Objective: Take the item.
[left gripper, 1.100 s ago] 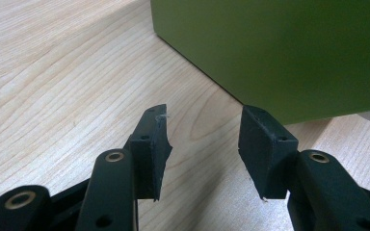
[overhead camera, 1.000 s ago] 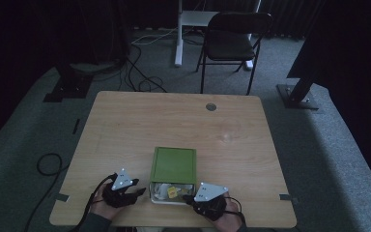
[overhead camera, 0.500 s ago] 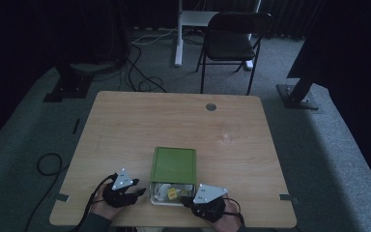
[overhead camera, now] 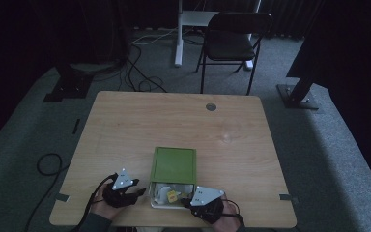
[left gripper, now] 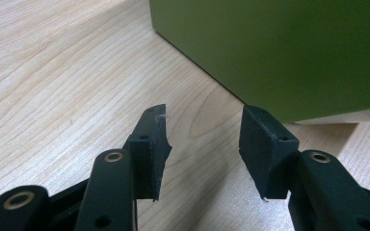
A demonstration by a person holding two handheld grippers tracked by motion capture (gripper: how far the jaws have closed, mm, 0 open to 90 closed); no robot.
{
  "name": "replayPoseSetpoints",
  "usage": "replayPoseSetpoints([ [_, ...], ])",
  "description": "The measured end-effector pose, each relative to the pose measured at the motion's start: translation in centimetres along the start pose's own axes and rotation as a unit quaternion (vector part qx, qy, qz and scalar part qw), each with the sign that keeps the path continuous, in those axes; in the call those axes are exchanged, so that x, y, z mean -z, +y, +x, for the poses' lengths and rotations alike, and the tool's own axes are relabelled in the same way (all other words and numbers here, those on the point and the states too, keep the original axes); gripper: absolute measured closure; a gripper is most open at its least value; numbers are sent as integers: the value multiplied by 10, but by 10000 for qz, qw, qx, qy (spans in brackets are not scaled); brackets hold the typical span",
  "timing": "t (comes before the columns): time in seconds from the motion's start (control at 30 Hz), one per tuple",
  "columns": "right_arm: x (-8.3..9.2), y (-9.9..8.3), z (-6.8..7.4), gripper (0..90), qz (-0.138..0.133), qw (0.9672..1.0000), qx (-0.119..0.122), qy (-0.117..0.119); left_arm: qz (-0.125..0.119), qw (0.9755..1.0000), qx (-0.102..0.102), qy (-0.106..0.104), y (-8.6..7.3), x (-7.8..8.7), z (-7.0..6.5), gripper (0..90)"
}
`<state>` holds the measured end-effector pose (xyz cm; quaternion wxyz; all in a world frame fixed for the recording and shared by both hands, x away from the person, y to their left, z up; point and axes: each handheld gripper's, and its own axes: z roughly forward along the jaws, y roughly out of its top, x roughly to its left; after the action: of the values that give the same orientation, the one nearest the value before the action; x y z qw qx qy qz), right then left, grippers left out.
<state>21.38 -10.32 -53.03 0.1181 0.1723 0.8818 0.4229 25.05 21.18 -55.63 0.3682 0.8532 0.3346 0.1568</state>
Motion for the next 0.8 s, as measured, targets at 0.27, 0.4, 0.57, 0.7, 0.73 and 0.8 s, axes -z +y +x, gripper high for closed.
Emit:
replayPoseSetpoints([
  [0.27,3,-2,4,900,-10,9999,88,103,26,10000,0,-9,0,0,0,539],
  [0.4,5,-2,5,835,-134,9998,117,101,26,10000,-4,-4,0,-1,0,539],
  [0.57,7,0,11,634,-228,9993,235,-155,33,10000,1,0,0,-1,0,539],
  [0.7,5,2,13,639,-277,9992,221,-204,37,10000,3,2,0,-1,0,538],
  [0.73,4,4,13,657,-323,9991,190,-183,36,10000,2,2,0,-1,0,538],
  [0.8,4,9,12,692,-452,9988,63,-161,37,10000,2,-1,0,-1,0,538],
])
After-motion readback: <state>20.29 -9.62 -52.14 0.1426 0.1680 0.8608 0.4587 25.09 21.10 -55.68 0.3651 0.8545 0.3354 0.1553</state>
